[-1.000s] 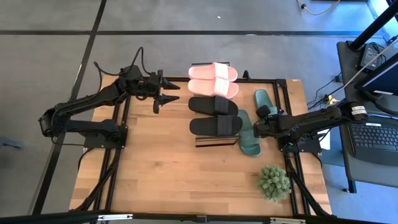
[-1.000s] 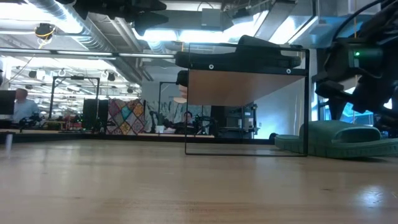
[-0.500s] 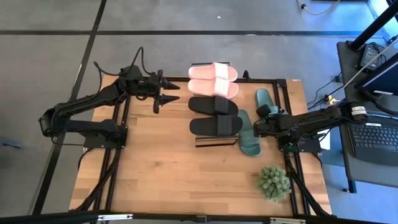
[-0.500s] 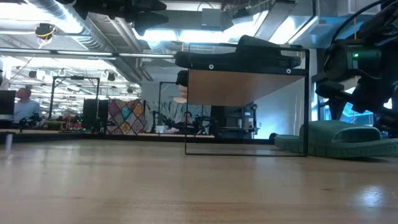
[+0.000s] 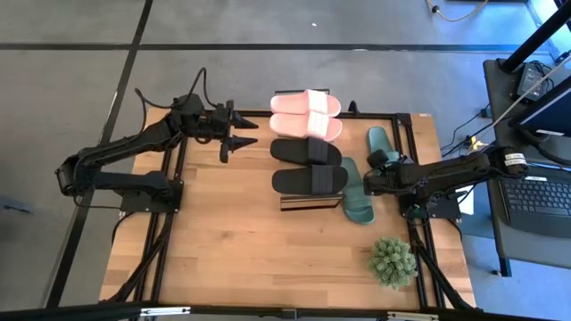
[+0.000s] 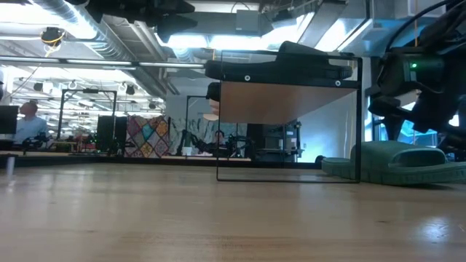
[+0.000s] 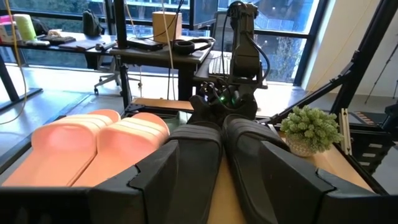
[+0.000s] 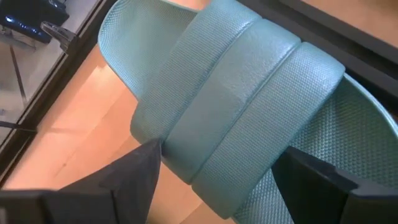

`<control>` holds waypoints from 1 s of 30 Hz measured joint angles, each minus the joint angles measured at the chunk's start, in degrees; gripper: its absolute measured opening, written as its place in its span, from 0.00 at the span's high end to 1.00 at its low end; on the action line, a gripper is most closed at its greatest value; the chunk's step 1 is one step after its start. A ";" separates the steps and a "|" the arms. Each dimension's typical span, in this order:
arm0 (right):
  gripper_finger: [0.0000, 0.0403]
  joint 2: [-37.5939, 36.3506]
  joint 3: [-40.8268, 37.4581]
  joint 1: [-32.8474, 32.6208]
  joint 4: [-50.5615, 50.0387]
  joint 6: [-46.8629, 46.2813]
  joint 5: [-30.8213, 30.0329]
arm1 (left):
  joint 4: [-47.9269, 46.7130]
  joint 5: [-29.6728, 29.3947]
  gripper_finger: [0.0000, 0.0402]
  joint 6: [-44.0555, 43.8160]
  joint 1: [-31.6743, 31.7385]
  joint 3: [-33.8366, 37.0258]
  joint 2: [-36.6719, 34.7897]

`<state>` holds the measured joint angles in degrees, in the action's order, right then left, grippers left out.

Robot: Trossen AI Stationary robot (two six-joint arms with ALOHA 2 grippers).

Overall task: Pick and place slides into the shelf
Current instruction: Put the right green slide under the shelf

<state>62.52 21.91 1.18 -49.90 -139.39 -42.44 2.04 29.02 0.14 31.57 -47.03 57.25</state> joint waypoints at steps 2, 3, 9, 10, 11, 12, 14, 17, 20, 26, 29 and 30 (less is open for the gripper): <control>0.27 0.00 0.00 0.58 0.64 0.15 -0.06 | -0.13 0.00 0.47 0.00 0.00 0.00 0.00; 0.27 0.00 0.00 0.77 0.75 0.29 -0.10 | -0.12 0.00 0.47 0.00 0.00 0.00 0.00; 0.29 0.00 0.00 1.72 1.69 -0.74 -0.09 | -0.11 0.00 0.47 0.04 0.02 0.00 0.00; 0.30 0.00 0.00 1.72 1.67 -0.72 -0.11 | -0.11 0.00 0.47 0.04 0.02 0.00 0.00; 0.32 0.00 0.00 1.72 1.67 -0.66 -0.15 | -0.11 0.00 0.47 0.04 0.02 0.00 0.00; 0.34 0.00 0.00 1.72 1.67 -0.66 -0.15 | -0.11 0.00 0.47 0.04 0.02 0.00 0.00; 0.39 0.00 0.00 1.72 1.55 -1.09 -0.19 | -0.11 0.00 0.47 0.04 0.02 0.00 0.00; 0.45 0.00 0.00 1.83 1.12 -1.14 -0.32 | -0.11 0.00 0.47 0.04 0.02 0.00 0.00; 0.49 -0.02 0.02 2.32 0.84 -0.26 -0.30 | -0.11 0.00 0.47 0.04 0.02 0.00 0.00; 0.59 -0.04 0.07 3.11 0.46 2.57 -0.19 | -0.11 0.00 0.47 0.02 0.02 0.00 0.00; 0.66 -0.04 0.07 3.14 0.27 3.29 -0.17 | -0.13 0.00 0.47 0.02 0.02 0.00 0.00; 0.69 -0.05 0.07 3.14 0.19 3.50 -0.16 | -0.13 0.00 0.47 0.02 0.02 0.00 0.00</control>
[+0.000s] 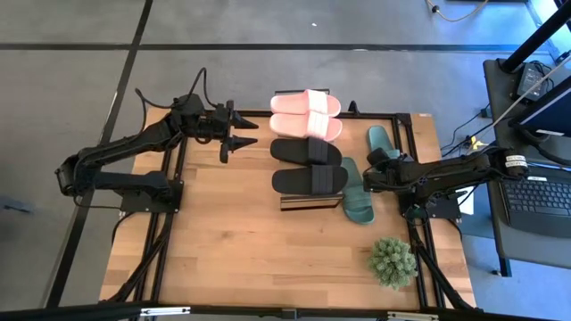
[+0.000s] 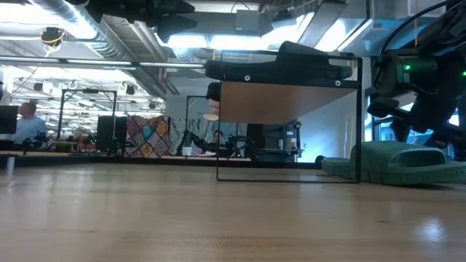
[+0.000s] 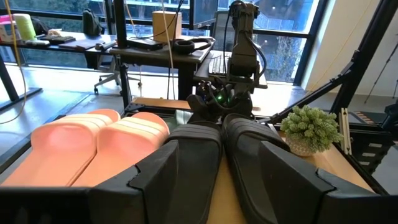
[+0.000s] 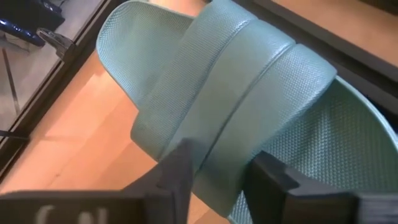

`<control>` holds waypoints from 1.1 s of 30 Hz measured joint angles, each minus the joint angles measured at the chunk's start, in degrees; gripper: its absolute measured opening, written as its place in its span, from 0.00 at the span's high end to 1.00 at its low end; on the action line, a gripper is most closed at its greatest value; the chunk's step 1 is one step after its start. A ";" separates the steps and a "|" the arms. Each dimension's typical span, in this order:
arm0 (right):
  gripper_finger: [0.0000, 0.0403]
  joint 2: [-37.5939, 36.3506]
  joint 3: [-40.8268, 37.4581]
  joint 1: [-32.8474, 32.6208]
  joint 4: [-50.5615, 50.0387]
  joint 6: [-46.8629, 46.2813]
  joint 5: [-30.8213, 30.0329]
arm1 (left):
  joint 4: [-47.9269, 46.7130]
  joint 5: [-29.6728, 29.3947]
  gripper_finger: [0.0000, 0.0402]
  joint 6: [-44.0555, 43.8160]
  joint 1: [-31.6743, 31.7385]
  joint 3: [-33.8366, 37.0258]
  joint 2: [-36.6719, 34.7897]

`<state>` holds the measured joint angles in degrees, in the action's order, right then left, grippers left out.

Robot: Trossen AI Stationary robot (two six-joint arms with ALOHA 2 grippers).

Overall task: Pick and place slides into the shelf
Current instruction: Put the right green slide under the shelf

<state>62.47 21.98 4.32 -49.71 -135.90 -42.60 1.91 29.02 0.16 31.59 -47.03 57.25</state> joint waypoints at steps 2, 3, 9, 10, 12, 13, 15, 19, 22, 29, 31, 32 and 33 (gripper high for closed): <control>0.75 0.01 0.00 0.00 0.08 1.10 0.01 | 0.00 0.00 0.47 0.00 0.00 0.00 0.00; 0.79 0.01 -0.02 0.00 0.25 1.37 0.01 | 0.00 0.00 0.47 0.00 -0.01 0.00 0.00; 0.96 -0.01 -0.02 -0.41 0.76 4.37 -0.12 | 0.00 0.00 0.47 0.00 0.00 0.00 0.00; 0.96 -0.01 -0.02 -0.59 0.76 4.29 -0.14 | 0.00 0.00 0.47 0.00 -0.01 0.00 0.00; 0.96 -0.03 0.11 -1.03 0.88 4.62 -0.31 | 0.00 0.00 0.47 0.00 0.00 0.00 0.01; 0.96 -0.02 0.58 -1.36 0.85 5.31 -0.84 | 0.00 0.00 0.47 0.00 0.00 0.00 0.00; 0.96 -0.01 2.26 -2.11 0.85 7.68 -3.71 | 0.00 0.00 0.47 0.00 0.00 0.00 0.00; 0.96 -0.45 7.57 -2.32 -1.10 16.26 -7.25 | 0.06 0.00 0.47 0.00 0.00 0.00 0.00; 0.97 -0.96 12.24 -2.01 -3.42 25.17 -6.16 | 0.09 0.00 0.47 0.07 0.00 0.00 0.00; 0.97 -2.64 24.84 -1.79 -16.69 34.05 -5.09 | 0.13 0.00 0.47 0.33 0.00 0.00 0.00; 0.97 -3.37 28.78 -1.80 -20.86 35.79 -4.33 | 0.14 0.00 0.47 0.33 0.00 0.00 0.01; 0.97 -3.85 30.57 -1.81 -22.60 36.63 -3.66 | 0.12 0.00 0.47 0.33 0.00 0.00 0.01; 0.97 -4.42 32.05 -1.81 -23.72 38.01 -3.32 | 0.11 0.00 0.47 0.32 0.00 0.00 0.00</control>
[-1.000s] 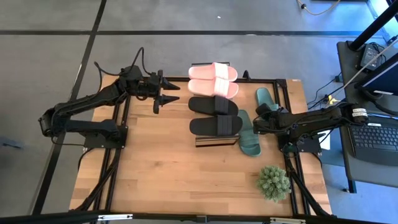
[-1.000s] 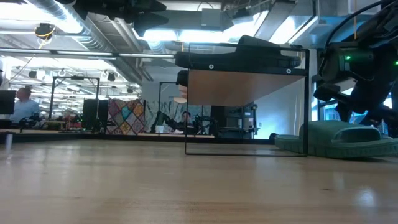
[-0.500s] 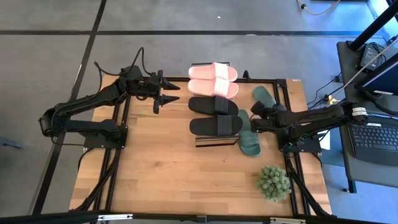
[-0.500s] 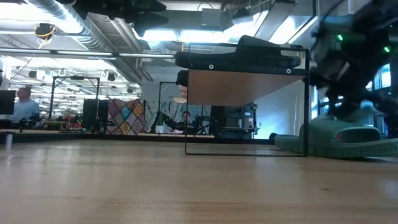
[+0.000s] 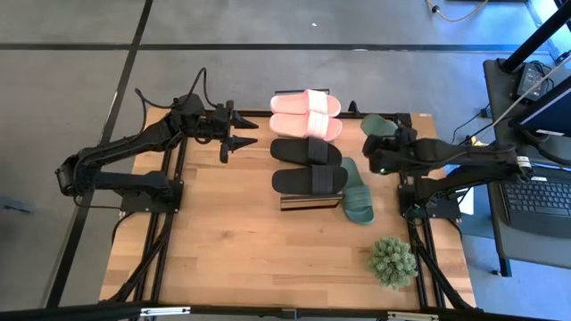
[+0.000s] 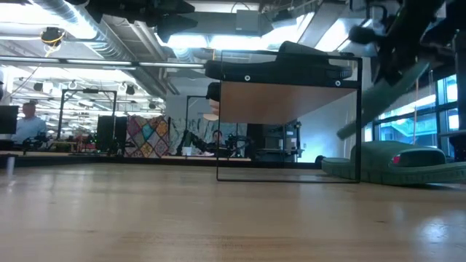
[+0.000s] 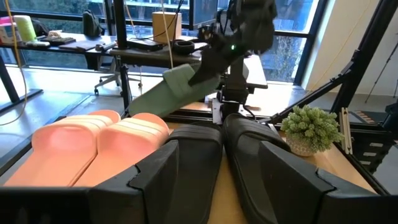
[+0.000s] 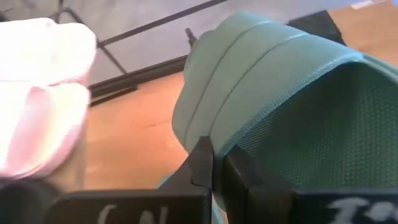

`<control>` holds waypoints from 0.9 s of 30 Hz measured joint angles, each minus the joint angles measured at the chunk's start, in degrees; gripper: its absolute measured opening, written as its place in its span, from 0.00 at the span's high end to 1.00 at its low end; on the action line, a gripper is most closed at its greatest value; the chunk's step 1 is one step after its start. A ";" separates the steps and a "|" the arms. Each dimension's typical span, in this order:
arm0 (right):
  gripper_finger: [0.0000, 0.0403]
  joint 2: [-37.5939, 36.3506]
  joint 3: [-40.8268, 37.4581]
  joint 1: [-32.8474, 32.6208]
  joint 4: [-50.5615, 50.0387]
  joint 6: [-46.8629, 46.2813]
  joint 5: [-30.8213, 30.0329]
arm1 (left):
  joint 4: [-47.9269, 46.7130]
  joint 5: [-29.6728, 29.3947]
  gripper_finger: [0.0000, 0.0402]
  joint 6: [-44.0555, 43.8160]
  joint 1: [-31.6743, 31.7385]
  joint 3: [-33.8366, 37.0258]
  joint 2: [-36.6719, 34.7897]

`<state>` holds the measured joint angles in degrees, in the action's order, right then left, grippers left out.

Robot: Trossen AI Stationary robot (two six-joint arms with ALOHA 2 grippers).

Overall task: Pick and place slides into the shelf
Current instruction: Put the right green slide under the shelf

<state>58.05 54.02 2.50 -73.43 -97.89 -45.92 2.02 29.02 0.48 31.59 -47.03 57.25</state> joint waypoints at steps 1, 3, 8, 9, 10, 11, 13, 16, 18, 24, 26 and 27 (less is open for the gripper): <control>0.97 -0.52 1.23 0.00 -0.64 1.29 0.33 | 0.00 0.00 0.47 -0.01 0.00 0.00 0.00; 0.97 -1.79 3.14 0.01 -0.65 4.61 1.00 | -0.02 0.00 0.47 -0.01 0.00 0.00 0.00; 0.97 -6.52 4.26 0.02 -0.25 8.52 4.77 | -0.03 0.02 0.47 -0.36 0.00 0.00 0.02; 0.97 -7.64 3.87 0.02 0.76 9.76 6.10 | -0.03 0.01 0.47 -0.36 0.00 0.00 0.02; 0.97 -8.58 3.48 0.02 1.81 11.57 7.47 | -0.04 0.01 0.47 -0.34 0.00 0.00 0.02; 0.97 -9.30 2.98 0.02 3.45 13.11 8.54 | -0.04 0.02 0.47 -0.34 0.00 0.00 0.02; 0.97 -9.95 2.36 0.02 6.08 15.04 10.46 | -0.02 0.02 0.47 -0.34 0.00 0.00 0.02; 0.97 -10.17 1.86 1.47 6.21 17.22 11.07 | 0.10 0.02 0.47 -0.34 0.00 0.00 0.02; 0.97 -10.15 1.60 3.31 6.08 17.50 11.30 | 0.15 0.02 0.47 -0.34 0.00 0.00 0.02; 0.97 -10.17 -1.00 10.36 10.99 26.20 19.20 | 0.12 0.02 0.47 -0.40 0.00 0.00 0.02; 0.97 -10.21 -2.34 13.01 15.75 31.43 22.09 | 0.11 0.02 0.47 -0.42 0.00 0.00 0.02; 0.97 -10.24 -2.98 14.41 18.02 33.57 23.53 | 0.08 0.02 0.47 -0.45 0.00 0.00 0.02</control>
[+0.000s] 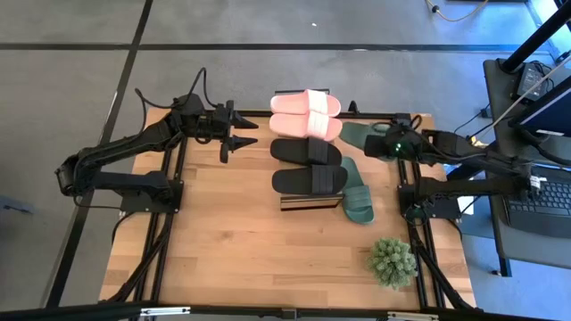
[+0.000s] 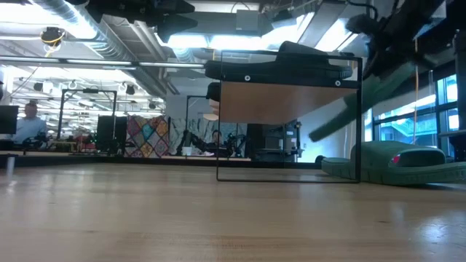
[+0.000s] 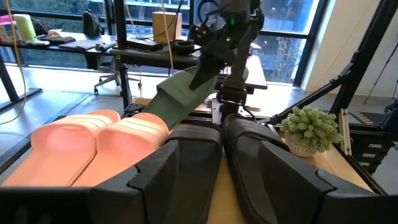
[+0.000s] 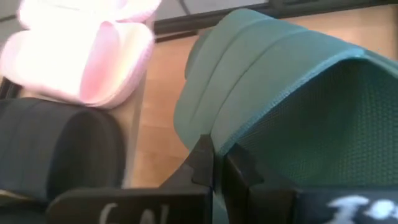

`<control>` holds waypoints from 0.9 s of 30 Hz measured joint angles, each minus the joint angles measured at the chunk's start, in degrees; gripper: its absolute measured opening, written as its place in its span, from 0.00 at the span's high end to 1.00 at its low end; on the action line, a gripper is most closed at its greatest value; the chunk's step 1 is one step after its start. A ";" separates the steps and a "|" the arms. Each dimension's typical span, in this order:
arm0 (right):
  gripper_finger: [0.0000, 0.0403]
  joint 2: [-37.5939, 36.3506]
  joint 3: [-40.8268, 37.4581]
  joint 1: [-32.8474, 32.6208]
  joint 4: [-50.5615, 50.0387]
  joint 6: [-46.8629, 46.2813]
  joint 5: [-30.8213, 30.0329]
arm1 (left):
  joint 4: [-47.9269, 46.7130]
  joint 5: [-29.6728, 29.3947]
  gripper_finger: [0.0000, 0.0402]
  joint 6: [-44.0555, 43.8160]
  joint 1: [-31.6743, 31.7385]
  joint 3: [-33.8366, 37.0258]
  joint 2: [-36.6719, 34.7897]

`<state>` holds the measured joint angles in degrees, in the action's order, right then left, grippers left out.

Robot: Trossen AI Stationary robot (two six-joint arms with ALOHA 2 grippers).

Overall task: Pick and place slides into the shelf
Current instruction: Put the right green slide under the shelf

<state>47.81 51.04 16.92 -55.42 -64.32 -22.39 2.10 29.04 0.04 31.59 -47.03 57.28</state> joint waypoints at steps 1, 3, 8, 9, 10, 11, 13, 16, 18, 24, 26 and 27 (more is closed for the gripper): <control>0.97 0.00 -0.74 1.44 2.21 1.92 1.42 | -0.01 0.00 0.47 -0.26 0.00 0.00 0.00; 0.97 0.04 -2.68 4.53 5.76 5.05 4.41 | 0.01 0.00 0.47 -1.32 0.00 0.00 0.00; 0.97 0.07 -7.77 11.43 14.26 10.32 12.56 | -0.14 0.00 0.47 -1.51 0.00 0.00 0.00; 0.97 0.13 -8.86 12.51 16.06 11.26 14.20 | -0.14 0.00 0.47 -1.54 0.00 0.00 0.00; 0.97 0.25 -9.97 13.47 18.38 12.44 15.75 | -0.14 0.00 0.47 -1.54 0.00 0.00 0.00; 0.97 0.44 -11.03 14.23 20.86 13.65 17.35 | -0.12 0.00 0.47 -1.54 0.00 0.00 0.00; 0.97 1.19 -12.94 16.08 25.97 15.89 20.47 | -0.13 0.00 0.47 -1.54 0.00 0.00 0.00; 0.97 3.16 -14.85 19.07 30.18 19.25 24.30 | -0.10 0.00 0.47 -1.56 0.00 0.00 0.00; 0.97 4.84 -15.91 21.07 31.52 21.78 26.33 | -0.08 0.00 0.47 -1.85 0.00 0.00 0.00; 0.97 11.09 -16.98 25.99 36.45 31.85 31.60 | 0.12 0.00 0.47 -4.50 0.00 0.00 0.00; 0.97 13.43 -16.98 27.44 40.06 35.18 34.55 | 0.14 0.00 0.47 -4.60 0.00 0.00 0.00; 0.97 14.64 -16.98 28.25 42.03 36.61 36.43 | 0.13 0.00 0.47 -4.60 0.00 0.00 0.00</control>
<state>62.46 34.06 45.16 -13.38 -27.71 14.03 2.23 29.04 -4.56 31.59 -47.03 57.28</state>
